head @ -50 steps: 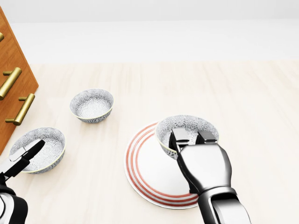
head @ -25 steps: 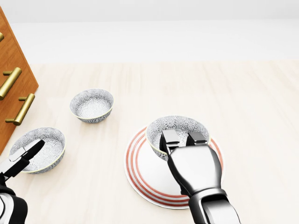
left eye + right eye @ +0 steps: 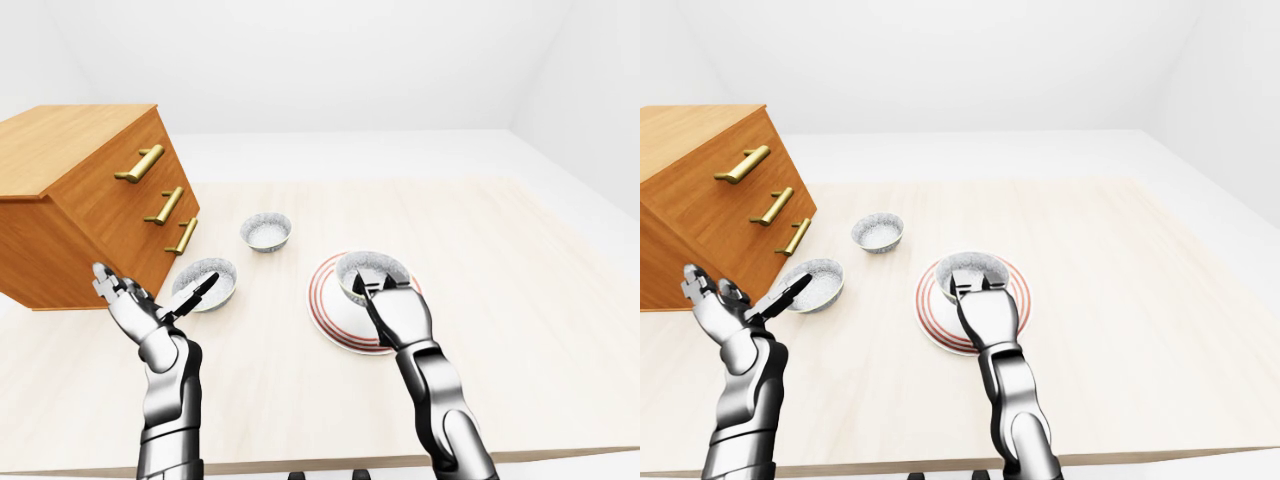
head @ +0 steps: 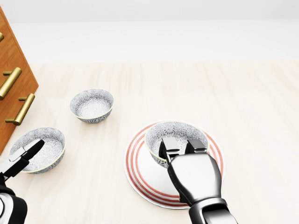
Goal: Put the bowl at the front on the plate.
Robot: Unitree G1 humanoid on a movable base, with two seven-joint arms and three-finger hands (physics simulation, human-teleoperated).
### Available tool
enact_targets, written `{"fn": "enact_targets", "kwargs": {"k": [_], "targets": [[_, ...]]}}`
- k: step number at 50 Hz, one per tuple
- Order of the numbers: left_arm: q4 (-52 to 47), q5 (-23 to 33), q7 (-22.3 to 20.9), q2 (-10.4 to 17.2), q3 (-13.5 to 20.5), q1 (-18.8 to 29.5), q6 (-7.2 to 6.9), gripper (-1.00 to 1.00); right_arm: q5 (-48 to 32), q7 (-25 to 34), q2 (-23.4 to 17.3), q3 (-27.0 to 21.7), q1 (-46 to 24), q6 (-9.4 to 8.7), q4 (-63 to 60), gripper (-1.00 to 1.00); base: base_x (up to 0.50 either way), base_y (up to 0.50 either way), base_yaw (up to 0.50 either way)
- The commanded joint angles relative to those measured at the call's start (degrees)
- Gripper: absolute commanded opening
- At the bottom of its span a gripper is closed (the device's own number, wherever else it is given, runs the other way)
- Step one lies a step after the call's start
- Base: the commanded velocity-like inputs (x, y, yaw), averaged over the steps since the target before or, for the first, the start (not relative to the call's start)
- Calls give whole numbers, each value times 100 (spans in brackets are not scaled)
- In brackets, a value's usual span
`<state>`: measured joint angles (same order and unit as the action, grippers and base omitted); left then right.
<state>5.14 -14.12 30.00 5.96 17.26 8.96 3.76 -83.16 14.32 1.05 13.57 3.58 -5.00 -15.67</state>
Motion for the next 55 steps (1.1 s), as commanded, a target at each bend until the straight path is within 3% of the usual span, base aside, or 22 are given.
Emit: {"fn": "enact_targets", "kwargs": {"k": [1, 11, 12, 13, 14, 16, 22, 26, 29, 44, 55], "targets": [[192, 12, 0, 6, -6, 51, 124, 100, 333, -160, -25, 20, 30, 0, -54, -100, 0, 0, 0], [124, -4, 0, 15, -18, 36, 92, 100, 364, -193, -12, -10, -73, 0, 98, -100, 0, 0, 0], [144, -2, 0, 16, -17, 41, 105, 100, 366, -202, -4, -8, -74, 0, 109, -73, 0, 0, 0], [129, -3, 0, 17, -18, 38, 90, 100, 362, -206, -3, -2, -71, 0, 104, 29, 0, 0, 0], [89, -5, 0, 18, -19, 28, 60, 100, 368, -216, 0, -2, -67, 0, 115, 100, 0, 0, 0], [15, -6, 0, 13, -17, 8, 7, 100, 377, -239, 0, 0, -59, 0, 110, 100, 0, 0, 0], [180, 10, 0, 11, -16, 51, 124, 100, 331, -175, -14, -2, -80, 0, 37, 100, 0, 0, 0], [52, -5, 0, 20, -22, 19, 28, 100, 307, -179, -7, 3, -65, 0, 21, 100, 0, 0, 0], [172, 2, 0, 18, -15, 46, 120, 100, 328, -211, -15, -17, -63, 0, 41, 100, 0, 0, 0], [122, -1, 0, 9, -18, 26, 103, 100, 232, -140, 7, -12, -39, 0, -193, 100, 0, 0, 0], [140, -5, 0, 12, -17, 29, 118, 100, -300, 392, 109, 110, -113, 0, -986, 100, 0, 0, 0]]}}
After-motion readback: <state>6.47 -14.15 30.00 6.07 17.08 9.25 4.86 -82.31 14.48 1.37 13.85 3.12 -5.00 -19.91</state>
